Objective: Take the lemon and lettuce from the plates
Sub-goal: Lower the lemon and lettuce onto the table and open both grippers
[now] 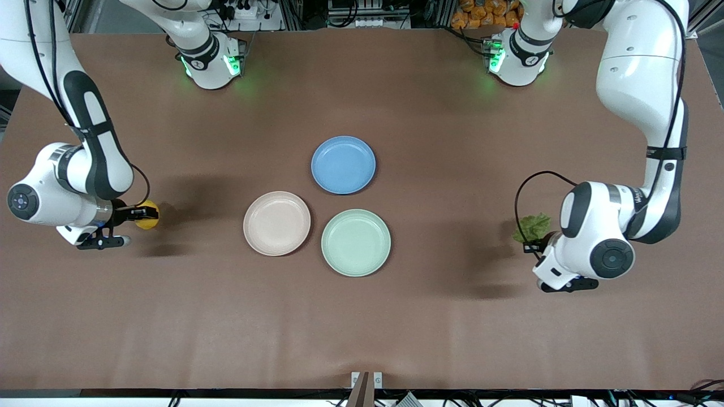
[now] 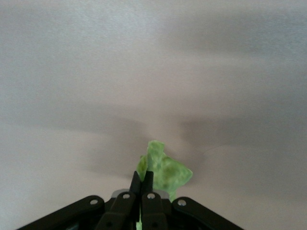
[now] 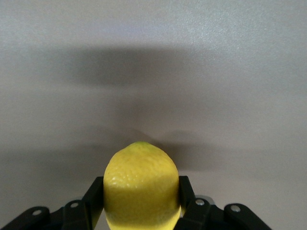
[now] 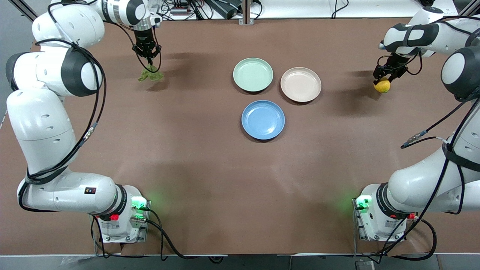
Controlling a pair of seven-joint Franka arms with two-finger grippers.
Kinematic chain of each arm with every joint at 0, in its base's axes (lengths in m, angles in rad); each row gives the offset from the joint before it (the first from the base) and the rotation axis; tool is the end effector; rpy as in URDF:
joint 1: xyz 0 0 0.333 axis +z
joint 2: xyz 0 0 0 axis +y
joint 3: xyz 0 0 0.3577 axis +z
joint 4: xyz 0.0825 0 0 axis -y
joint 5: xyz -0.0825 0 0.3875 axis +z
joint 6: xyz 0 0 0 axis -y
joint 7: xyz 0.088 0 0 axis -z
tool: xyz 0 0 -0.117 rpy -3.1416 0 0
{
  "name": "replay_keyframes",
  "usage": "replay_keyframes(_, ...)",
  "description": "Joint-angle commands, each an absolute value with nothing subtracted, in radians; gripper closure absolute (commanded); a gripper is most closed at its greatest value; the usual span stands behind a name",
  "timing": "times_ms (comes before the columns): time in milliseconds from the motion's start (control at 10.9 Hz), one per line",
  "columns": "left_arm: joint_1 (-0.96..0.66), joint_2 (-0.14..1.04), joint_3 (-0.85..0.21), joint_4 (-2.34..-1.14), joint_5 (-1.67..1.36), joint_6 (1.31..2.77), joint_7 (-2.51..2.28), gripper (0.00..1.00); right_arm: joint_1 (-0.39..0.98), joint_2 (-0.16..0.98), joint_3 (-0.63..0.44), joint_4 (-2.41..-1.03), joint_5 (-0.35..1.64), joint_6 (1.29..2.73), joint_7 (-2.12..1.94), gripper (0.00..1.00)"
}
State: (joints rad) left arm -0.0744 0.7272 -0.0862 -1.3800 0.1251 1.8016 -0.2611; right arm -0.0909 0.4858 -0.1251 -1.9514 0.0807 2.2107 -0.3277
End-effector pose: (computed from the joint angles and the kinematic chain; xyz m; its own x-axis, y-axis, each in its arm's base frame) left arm 0.7181 -0.0915 0.2816 0.9579 0.0813 -0.2754 0.0480 -0.9909 -0.1257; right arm 0.6008 -0.1251 0.2372 0.9753 0.0695 -0.2097 0.0570 -0.9962 -0.0652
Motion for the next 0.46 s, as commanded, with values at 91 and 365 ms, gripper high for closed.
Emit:
replay_keyframes(91,-0.067,0.706,-0.095,-1.396,0.144,1.792,-0.239,1.0,-0.129,0.509,-0.109,-1.945,0.1,2.23,-0.354,0.1)
replay_keyframes(365,-0.078,0.709,-0.1,-1.391,0.132,1.792,-0.236,0.0,-0.149,0.509,-0.11,-1.937,0.1,2.223,-0.351,0.0)
